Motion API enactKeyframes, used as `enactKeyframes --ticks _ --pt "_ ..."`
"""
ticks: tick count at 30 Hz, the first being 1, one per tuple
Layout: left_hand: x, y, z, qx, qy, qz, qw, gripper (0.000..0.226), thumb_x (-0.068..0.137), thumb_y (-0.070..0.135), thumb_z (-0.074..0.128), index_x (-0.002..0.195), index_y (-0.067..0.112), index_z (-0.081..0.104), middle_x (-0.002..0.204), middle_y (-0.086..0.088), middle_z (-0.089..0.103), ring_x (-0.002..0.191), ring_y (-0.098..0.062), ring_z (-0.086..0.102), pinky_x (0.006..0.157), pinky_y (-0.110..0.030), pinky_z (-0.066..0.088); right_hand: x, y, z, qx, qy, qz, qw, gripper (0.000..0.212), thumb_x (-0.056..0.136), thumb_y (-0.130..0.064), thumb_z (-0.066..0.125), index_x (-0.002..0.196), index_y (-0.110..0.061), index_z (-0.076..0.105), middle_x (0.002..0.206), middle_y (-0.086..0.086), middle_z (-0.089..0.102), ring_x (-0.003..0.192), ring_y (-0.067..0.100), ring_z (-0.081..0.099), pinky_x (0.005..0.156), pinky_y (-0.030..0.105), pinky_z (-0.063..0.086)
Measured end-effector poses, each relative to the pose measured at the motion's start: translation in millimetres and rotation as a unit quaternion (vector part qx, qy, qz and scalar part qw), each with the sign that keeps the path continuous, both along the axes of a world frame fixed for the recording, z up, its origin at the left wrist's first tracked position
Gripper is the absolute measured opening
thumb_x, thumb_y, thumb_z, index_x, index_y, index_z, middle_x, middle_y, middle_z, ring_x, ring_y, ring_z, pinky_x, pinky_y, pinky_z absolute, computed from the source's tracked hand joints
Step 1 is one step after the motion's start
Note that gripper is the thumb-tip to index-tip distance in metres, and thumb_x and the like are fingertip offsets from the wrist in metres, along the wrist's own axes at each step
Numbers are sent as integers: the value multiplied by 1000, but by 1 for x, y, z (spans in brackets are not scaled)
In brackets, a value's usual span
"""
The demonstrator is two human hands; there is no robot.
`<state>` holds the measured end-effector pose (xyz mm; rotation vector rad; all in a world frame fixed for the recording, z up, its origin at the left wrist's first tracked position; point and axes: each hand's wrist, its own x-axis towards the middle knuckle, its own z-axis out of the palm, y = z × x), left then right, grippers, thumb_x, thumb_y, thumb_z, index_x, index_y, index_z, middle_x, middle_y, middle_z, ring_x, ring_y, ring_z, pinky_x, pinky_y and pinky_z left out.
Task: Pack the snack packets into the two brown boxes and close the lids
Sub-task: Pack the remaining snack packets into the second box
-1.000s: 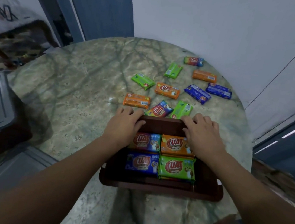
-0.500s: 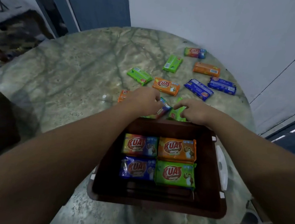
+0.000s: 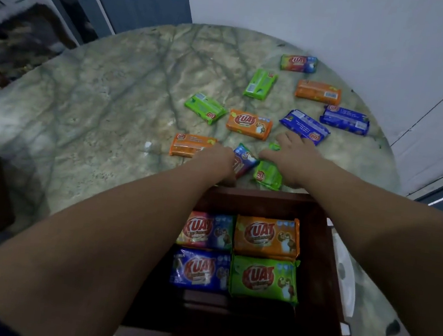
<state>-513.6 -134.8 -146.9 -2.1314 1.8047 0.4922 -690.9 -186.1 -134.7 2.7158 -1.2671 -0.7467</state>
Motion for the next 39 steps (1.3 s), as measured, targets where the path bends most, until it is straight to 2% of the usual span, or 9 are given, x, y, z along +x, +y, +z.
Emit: enactKeyframes --ticks 4,7,10,16,21,26,32,35,39 --pt "1 4 4 -19 37 27 999 70 76 50 80 126 8 55 124 -15 57 112 -31 58 76 -33 45 6 -2 4 -11 28 30 999 68 90 -23 72 147 -40 38 164 13 25 155 36 10 119 59 24" --pt "5 8 12 -37 81 73 993 69 75 51 83 120 5 57 117 -14 62 104 -29 60 72 -32 44 3 1 14 11 15 -10 1000 75 81 -50 79 143 -30 41 147 9 51 143 32 38 113 55 30" --pt "15 16 21 -70 143 119 980 84 72 46 87 129 4 43 119 -14 60 107 -31 61 76 -33 47 -3 10 23 24 -87 -78 993 86 75 -67 74 140 -23 41 132 10 59 118 32 58 95 45 48" --pt "26 47 50 -237 209 149 937 88 54 55 77 117 13 33 111 -10 61 103 -33 62 85 -43 53 -2 36 39 -7 -278 -136 951 86 74 -68 65 145 -25 40 127 13 50 111 36 58 78 40 45" --pt "31 102 75 -384 209 129 890 61 72 45 79 106 16 38 97 -5 62 85 -28 59 68 -39 44 -4 75 53 -41 -349 -151 924 85 75 -69 63 143 -25 40 124 9 50 109 36 58 78 42 49" --pt "31 171 72 -363 189 22 912 66 69 43 78 119 17 44 106 -1 54 92 -20 52 74 -35 41 -18 140 53 -50 -426 -129 894 80 73 -64 64 140 -25 42 123 2 47 106 29 58 80 41 52" --pt "20 220 48 -209 100 -119 966 82 67 62 68 137 32 39 113 3 49 103 -23 52 87 -41 47 -44 185 50 35 -317 -64 946 81 70 -65 72 137 -30 42 123 -6 46 105 19 58 80 39 52" --pt "17 227 36 -194 6 -184 964 85 73 68 67 144 33 37 122 2 52 109 -22 53 89 -37 40 -55 193 49 35 -240 -26 970 83 70 -69 70 138 -31 40 118 -7 46 100 18 57 76 36 48" --pt "16 227 33 -179 -32 -205 962 87 77 70 66 147 30 34 135 -1 51 119 -24 53 94 -37 39 -59 202 36 -19 -181 26 983 85 70 -81 56 136 -28 48 112 -4 55 98 20 58 81 37 41"
